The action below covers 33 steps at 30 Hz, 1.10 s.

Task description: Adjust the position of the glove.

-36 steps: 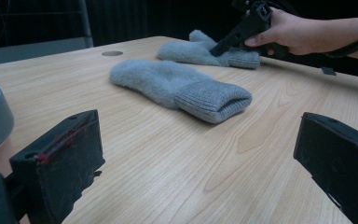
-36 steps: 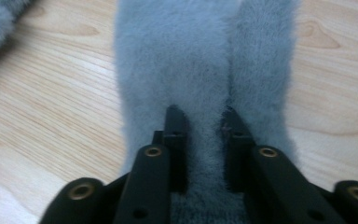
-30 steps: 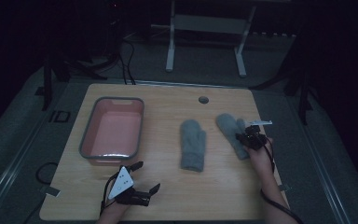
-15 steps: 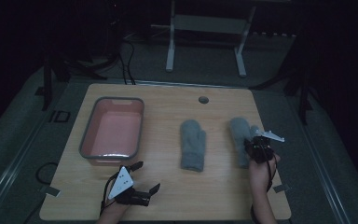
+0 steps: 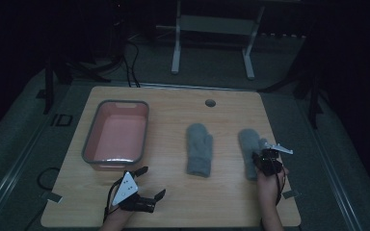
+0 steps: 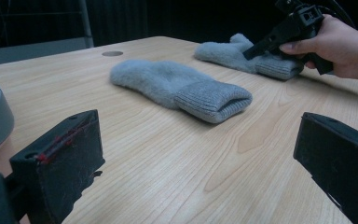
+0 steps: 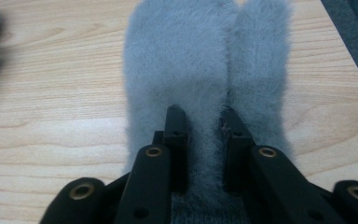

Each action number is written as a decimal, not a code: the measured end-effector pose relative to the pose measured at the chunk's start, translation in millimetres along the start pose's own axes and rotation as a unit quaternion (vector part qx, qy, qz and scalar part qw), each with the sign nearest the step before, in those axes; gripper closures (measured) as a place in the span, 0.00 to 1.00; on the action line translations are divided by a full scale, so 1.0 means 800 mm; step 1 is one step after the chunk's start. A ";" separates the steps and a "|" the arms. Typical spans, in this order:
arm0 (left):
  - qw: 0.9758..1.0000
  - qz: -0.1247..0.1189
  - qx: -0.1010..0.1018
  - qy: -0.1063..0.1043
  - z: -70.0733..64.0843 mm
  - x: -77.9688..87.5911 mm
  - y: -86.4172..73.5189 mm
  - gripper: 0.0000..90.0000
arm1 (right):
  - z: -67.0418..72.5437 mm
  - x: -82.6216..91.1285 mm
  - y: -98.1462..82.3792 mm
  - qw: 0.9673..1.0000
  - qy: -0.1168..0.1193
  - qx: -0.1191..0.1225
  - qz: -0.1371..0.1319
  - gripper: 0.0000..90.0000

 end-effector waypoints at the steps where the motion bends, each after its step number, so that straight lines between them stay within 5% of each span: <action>1: 1.000 0.000 0.000 0.000 0.000 0.000 0.000 0.02 | -0.001 0.001 0.001 1.000 0.003 -0.002 0.002 0.82; 6: 1.000 -0.001 -0.001 -0.002 0.000 0.000 0.000 0.02 | 0.001 0.011 0.007 1.000 0.026 0.011 0.001 0.60; 10: 1.000 -0.002 -0.002 0.000 0.000 0.000 0.000 0.02 | 0.005 0.027 0.025 0.996 0.045 0.068 -0.025 0.56; 14: 1.000 -0.001 -0.001 -0.001 0.000 0.000 0.000 0.02 | 0.005 0.034 0.043 0.987 0.091 0.132 -0.024 0.56; 18: 1.000 -0.001 0.001 -0.001 0.000 0.000 0.000 0.02 | 0.001 0.030 0.049 0.969 0.116 0.218 -0.014 0.61; 21: 1.000 -0.001 -0.001 -0.001 0.000 0.000 0.000 0.02 | -0.008 0.021 0.047 0.964 0.125 0.234 0.006 0.62; 23: 1.000 -0.001 -0.001 -0.001 0.000 0.000 0.000 0.02 | -0.013 0.013 0.042 0.963 0.135 0.233 0.024 0.59; 28: 1.000 -0.004 -0.002 -0.001 -0.001 0.001 0.000 0.02 | -0.021 -0.005 0.024 0.968 0.124 0.212 0.045 0.54; 33: 1.000 -0.003 -0.004 0.000 -0.001 0.001 0.000 0.02 | -0.017 -0.011 0.011 0.971 0.116 0.204 0.036 0.79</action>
Point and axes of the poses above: each handheld gripper's, and its own axes: x roughly backward along the jaws, y roughly out of its top, z roughly to its left, the point moved 7 cm from there along -x, roughly forward along the jaws, and after that the axes turned 12 degrees about -x, right-handed, at the moved point
